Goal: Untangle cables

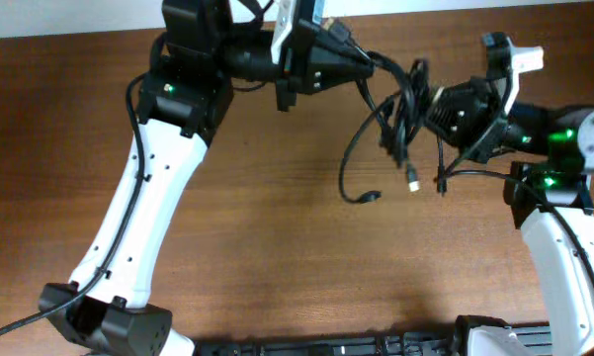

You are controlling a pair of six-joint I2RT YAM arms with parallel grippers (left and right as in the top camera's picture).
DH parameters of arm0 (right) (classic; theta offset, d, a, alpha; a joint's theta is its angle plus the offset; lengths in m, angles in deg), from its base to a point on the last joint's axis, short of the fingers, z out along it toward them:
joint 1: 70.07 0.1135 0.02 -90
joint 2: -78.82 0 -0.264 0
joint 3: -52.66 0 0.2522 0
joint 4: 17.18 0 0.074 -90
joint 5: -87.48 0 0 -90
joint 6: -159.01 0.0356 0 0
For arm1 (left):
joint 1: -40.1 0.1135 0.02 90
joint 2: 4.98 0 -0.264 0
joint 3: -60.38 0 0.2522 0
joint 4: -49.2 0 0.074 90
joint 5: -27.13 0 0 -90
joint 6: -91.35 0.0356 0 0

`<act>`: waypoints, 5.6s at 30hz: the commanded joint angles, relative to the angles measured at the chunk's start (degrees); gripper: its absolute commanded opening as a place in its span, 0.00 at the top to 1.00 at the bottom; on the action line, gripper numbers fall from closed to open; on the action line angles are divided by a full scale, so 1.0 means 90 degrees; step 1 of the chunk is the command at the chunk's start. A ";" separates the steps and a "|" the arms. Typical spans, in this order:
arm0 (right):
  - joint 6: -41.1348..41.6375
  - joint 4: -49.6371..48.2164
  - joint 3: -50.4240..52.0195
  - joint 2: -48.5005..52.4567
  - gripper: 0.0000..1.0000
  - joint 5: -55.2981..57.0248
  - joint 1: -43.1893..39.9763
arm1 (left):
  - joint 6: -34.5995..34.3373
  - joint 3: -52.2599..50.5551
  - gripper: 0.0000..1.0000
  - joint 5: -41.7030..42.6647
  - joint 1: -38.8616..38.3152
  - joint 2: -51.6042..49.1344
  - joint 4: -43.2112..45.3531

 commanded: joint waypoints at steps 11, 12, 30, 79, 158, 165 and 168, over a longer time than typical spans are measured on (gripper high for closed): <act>0.0165 0.2351 -0.0039 0.0000 0.96 0.1256 -0.0418 | -0.0017 0.0100 1.00 0.0117 0.0114 0.0085 -0.0100; 0.0163 0.2579 -0.0039 -0.0002 0.96 0.1275 -0.0488 | -0.0017 0.0100 1.00 0.0114 0.0114 0.0085 -0.0097; 0.0165 0.7138 -0.0039 0.0000 0.42 0.3274 -0.0748 | 0.0153 0.0100 1.00 -0.0032 0.0124 0.0085 -0.0078; -0.2263 0.2953 -0.0039 -0.0002 0.96 0.0032 -0.0367 | -0.0481 0.0100 1.00 0.0192 0.0425 0.0085 0.0612; -0.2611 0.6052 -0.0039 -0.0002 0.96 0.2637 -0.0619 | 0.0265 0.0100 1.00 -0.4124 -0.0138 0.0085 -0.2584; -0.1989 0.6912 -0.0039 -0.0002 0.96 0.3769 -0.0617 | 0.0804 0.0100 1.00 -0.4104 -0.0138 0.0085 -0.3517; -0.1634 0.7016 -0.0039 -0.0002 0.96 0.3915 -0.0617 | 0.0712 0.0100 1.00 -0.4097 -0.0155 0.0085 -0.3536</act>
